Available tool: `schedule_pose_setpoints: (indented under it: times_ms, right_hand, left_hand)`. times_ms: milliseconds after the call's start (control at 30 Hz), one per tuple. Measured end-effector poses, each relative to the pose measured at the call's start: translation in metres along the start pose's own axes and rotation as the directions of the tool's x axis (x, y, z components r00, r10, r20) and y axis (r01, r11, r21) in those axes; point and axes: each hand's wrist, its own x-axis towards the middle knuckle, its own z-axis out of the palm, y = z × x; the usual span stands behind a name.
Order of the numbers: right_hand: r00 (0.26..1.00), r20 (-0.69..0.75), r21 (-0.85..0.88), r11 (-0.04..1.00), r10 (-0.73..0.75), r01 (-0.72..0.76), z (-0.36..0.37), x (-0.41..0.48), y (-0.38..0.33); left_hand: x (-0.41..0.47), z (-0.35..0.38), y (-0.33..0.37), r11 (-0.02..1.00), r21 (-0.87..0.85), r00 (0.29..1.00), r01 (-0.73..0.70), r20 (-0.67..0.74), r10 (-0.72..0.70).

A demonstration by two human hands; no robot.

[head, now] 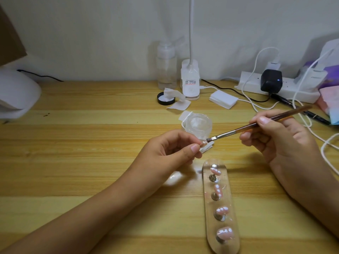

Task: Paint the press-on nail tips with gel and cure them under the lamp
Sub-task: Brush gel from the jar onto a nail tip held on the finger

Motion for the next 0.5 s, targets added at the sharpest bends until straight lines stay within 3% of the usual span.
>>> schedule_pose_setpoints:
  times_ms: [167,333,500]
  right_hand:
    - [0.997,0.072,0.003,1.0,0.009,-0.009,0.0016,-0.002,-0.0024]
    - [0.999,-0.016,0.001,0.999,0.034,-0.034,0.0004,-0.0008,-0.0002]
    - [0.996,0.023,0.027,0.996,0.083,-0.084,0.0027,-0.0008,-0.0025]
  left_hand:
    - [0.0005,0.0,-0.0004,1.0,-0.003,1.0,0.005,-0.001,-0.005]
    - [-0.0002,-0.0013,-0.0009,1.0,0.006,1.0,0.001,0.008,-0.001]
    - [0.0002,-0.0009,0.0,0.999,0.037,1.0,0.011,0.004,-0.012]
